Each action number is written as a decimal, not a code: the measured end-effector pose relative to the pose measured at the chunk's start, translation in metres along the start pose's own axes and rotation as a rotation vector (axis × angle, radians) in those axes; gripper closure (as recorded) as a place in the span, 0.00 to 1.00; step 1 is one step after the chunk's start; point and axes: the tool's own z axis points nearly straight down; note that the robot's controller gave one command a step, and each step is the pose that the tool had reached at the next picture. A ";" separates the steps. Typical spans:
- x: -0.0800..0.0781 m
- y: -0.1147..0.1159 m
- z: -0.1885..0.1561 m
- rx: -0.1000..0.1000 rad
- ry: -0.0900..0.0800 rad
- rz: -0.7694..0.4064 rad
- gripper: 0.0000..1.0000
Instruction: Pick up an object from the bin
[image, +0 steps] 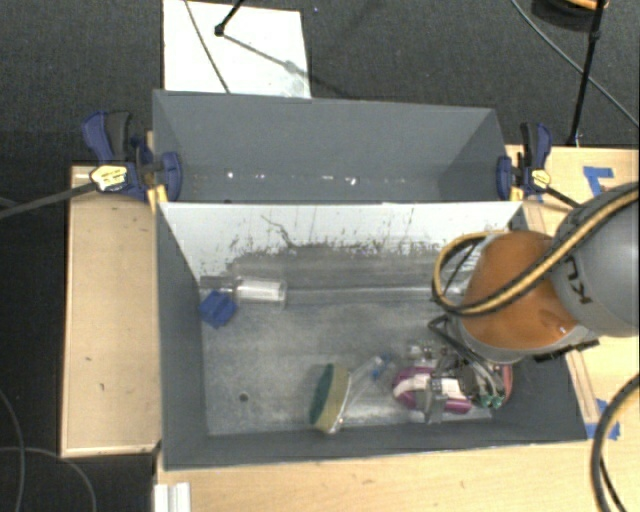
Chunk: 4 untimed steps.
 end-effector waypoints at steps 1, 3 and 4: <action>-0.003 0.012 -0.032 0.001 -0.012 0.154 1.00; -0.003 0.034 0.003 0.001 -0.005 0.400 0.00; -0.008 0.093 0.002 -0.002 -0.009 0.546 0.00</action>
Offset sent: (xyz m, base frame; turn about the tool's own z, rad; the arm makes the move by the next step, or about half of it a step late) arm 0.0012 0.0119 0.0312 0.1544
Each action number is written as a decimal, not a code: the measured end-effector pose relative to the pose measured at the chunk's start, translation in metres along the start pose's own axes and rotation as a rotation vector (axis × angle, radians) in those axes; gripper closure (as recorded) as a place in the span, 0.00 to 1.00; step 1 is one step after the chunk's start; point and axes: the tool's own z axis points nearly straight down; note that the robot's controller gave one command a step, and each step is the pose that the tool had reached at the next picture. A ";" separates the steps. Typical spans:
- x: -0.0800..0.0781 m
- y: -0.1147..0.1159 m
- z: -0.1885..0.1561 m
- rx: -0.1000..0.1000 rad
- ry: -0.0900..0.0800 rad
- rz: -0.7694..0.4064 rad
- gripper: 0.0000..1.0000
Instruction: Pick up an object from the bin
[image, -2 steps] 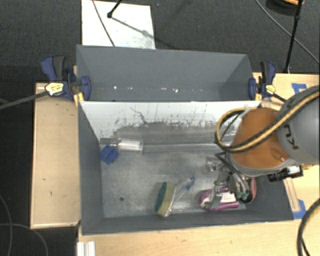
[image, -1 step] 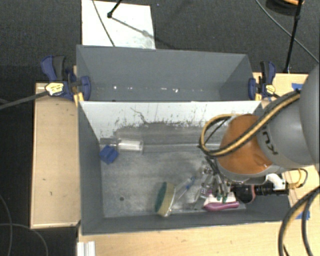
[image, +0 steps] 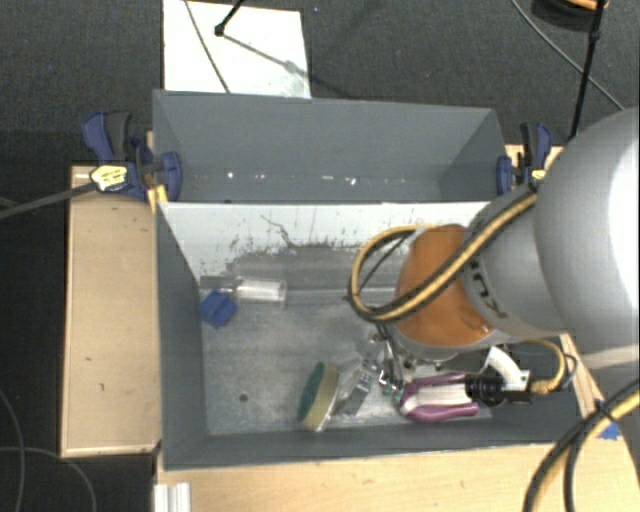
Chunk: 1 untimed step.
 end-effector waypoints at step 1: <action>0.007 -0.014 0.000 0.002 0.002 -0.237 0.00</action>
Offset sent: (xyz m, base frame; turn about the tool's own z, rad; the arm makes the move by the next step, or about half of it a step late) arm -0.0136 -0.0087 0.0000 -0.2378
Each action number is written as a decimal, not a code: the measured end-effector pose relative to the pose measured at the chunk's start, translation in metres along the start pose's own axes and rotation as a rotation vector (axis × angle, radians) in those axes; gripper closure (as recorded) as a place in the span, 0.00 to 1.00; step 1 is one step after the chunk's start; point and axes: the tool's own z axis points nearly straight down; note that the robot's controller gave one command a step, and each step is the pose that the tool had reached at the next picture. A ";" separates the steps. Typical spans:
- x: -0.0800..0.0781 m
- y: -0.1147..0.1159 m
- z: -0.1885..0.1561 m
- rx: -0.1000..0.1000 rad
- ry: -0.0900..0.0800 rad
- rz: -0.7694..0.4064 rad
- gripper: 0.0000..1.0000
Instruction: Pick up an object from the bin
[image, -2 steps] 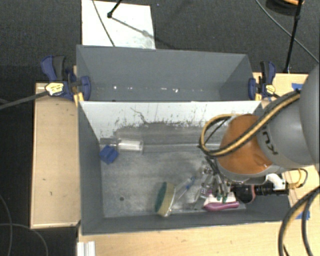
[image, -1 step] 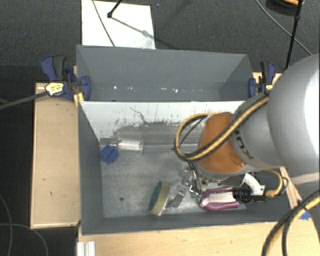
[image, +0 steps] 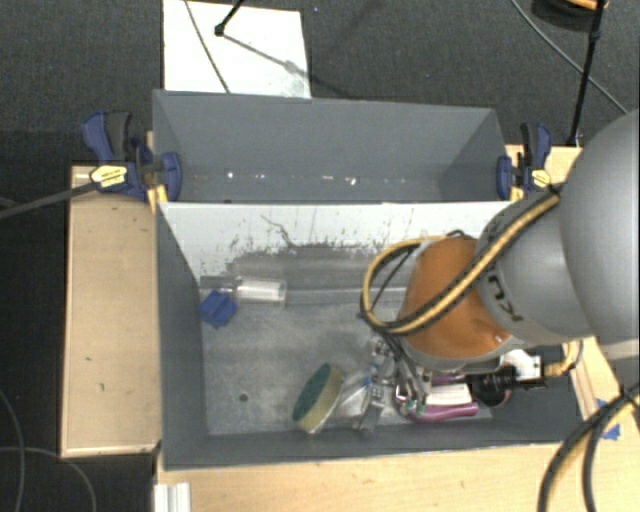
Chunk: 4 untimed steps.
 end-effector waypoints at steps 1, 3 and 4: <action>0.000 0.000 0.000 0.000 0.001 -0.001 1.00; -0.069 -0.074 -0.227 -0.002 -0.013 -0.184 1.00; -0.067 -0.074 -0.222 -0.001 -0.003 -0.184 0.00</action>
Offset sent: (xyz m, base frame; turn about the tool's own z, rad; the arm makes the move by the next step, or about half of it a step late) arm 0.0000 0.0000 0.0000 0.0000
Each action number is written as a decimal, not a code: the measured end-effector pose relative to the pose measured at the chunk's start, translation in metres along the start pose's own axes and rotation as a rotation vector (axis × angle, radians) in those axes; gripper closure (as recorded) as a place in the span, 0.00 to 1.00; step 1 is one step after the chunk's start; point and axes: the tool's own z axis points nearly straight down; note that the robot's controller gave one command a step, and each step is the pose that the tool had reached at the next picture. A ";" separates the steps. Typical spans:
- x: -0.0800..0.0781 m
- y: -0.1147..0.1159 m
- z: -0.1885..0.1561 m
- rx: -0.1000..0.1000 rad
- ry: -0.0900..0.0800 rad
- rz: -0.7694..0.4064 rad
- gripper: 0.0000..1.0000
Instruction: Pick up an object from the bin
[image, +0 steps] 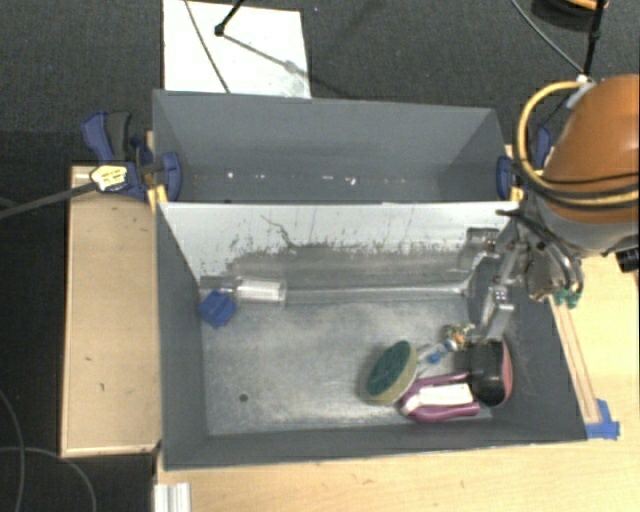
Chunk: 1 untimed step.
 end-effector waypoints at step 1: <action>-0.002 -0.002 0.208 -0.001 0.009 -0.201 0.00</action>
Offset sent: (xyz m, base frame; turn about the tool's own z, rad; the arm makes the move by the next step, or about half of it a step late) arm 0.0036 -0.0024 -0.2042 -0.2010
